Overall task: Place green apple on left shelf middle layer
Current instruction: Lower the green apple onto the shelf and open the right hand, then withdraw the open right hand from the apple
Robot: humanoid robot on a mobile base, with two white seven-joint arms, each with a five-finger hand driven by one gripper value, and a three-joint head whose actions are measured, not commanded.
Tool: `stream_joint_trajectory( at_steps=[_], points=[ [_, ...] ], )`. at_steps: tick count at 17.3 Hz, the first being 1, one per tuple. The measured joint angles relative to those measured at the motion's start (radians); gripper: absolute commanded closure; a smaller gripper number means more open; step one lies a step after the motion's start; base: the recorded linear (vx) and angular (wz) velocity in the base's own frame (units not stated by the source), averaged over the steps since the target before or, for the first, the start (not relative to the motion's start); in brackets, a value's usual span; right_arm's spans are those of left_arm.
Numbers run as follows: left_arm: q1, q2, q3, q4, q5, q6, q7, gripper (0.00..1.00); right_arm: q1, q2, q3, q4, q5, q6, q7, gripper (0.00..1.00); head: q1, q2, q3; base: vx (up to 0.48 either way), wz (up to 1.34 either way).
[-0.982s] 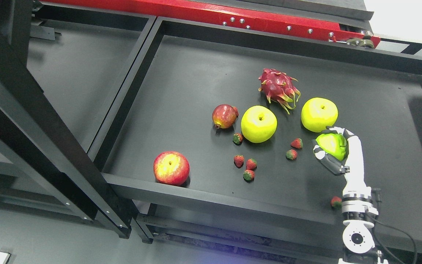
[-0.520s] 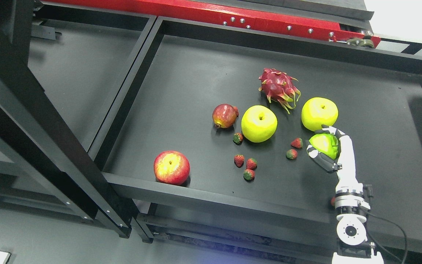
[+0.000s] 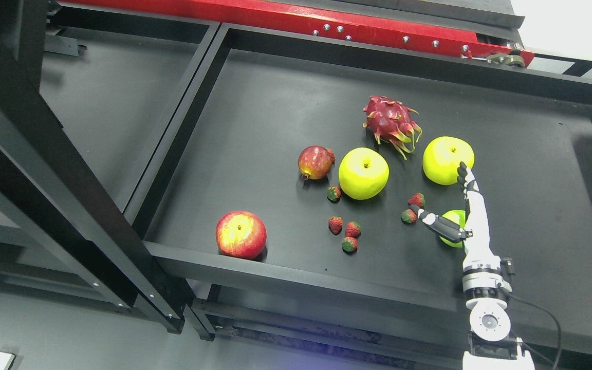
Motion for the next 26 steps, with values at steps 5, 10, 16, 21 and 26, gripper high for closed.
stream_joint_trajectory(
  at_steps=[5, 10, 16, 21, 26],
  points=[
    [0.000, 0.000, 0.000, 0.000, 0.000, -0.002, 0.000, 0.00, 0.021, 0.000, 0.000, 0.000, -0.055, -0.048, -0.003, 0.00, 0.0000, 0.000, 0.000, 0.000, 0.00],
    [0.000, 0.000, 0.000, 0.000, 0.000, -0.002, 0.000, 0.00, 0.093, 0.000, 0.005, -0.045, -0.168, -0.056, -0.009, 0.00, 0.0000, 0.000, 0.000, 0.000, 0.00],
    [0.000, 0.000, 0.000, 0.000, 0.000, -0.004, 0.000, 0.00, 0.169, 0.000, 0.016, -0.092, -0.247, -0.064, -0.016, 0.00, 0.0000, 0.000, 0.000, 0.000, 0.00],
    [0.000, 0.000, 0.000, 0.000, 0.000, -0.004, 0.000, 0.00, 0.185, 0.000, 0.055, -0.115, -0.271, -0.047, -0.097, 0.00, 0.0000, 0.000, 0.000, 0.000, 0.00],
    [0.000, 0.000, 0.000, 0.000, 0.000, -0.002, 0.000, 0.00, 0.189, 0.000, 0.079, -0.128, -0.282, -0.045, -0.122, 0.00, 0.0000, 0.000, 0.000, 0.000, 0.00]
  ],
)
